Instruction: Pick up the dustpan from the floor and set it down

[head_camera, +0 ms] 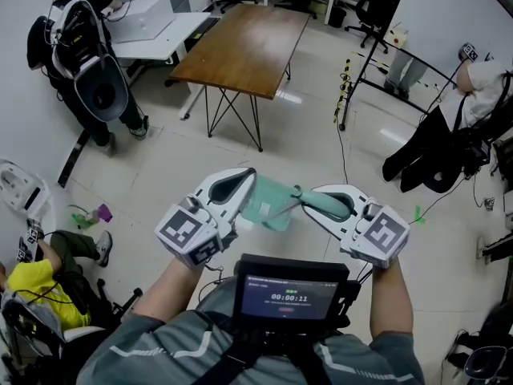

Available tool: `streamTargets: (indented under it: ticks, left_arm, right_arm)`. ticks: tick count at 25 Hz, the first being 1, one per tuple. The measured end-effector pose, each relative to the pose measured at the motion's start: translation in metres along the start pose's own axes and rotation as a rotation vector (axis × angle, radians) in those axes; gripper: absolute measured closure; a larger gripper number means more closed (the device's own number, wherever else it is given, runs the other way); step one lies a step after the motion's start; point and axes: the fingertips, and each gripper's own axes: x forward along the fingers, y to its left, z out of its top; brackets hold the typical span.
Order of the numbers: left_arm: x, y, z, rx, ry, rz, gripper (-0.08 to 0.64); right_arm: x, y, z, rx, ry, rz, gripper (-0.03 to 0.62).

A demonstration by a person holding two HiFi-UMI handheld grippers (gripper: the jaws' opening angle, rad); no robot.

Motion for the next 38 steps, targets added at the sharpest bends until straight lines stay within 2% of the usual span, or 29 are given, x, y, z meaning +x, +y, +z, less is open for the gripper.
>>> streamTargets:
  ticks: [4,12,16,20,24,34,38]
  left_arm:
    - [-0.002,-0.001,-0.005,-0.025,0.009,-0.008,0.543]
    - [0.003,-0.007,-0.002,0.007,0.024,-0.065,0.543]
    - [0.006,-0.006,-0.003,-0.003,0.032,-0.062,0.542]
    - [0.005,-0.002,0.0,-0.033,-0.008,-0.031,0.543]
    - [0.0,0.0,0.0,-0.058,-0.014,-0.048,0.541]
    - [-0.029,0.049,-0.002,-0.071,0.042,-0.033,0.54]
    - [-0.042,0.071,-0.006,-0.063,0.053,-0.07,0.54]
  right_arm:
    - [0.001,0.003,0.001,0.002,0.005,0.0,0.476]
    - [0.003,0.003,0.006,0.0,0.009,0.009,0.476]
    - [-0.001,0.002,0.01,0.001,0.009,0.002,0.476]
    - [-0.003,0.0,0.008,-0.003,0.014,-0.007,0.476]
    - [0.001,0.001,0.006,-0.002,0.02,-0.014,0.476]
    - [0.043,-0.002,0.026,0.02,0.022,-0.055,0.476]
    - [0.068,-0.005,0.029,0.026,0.027,-0.085,0.476]
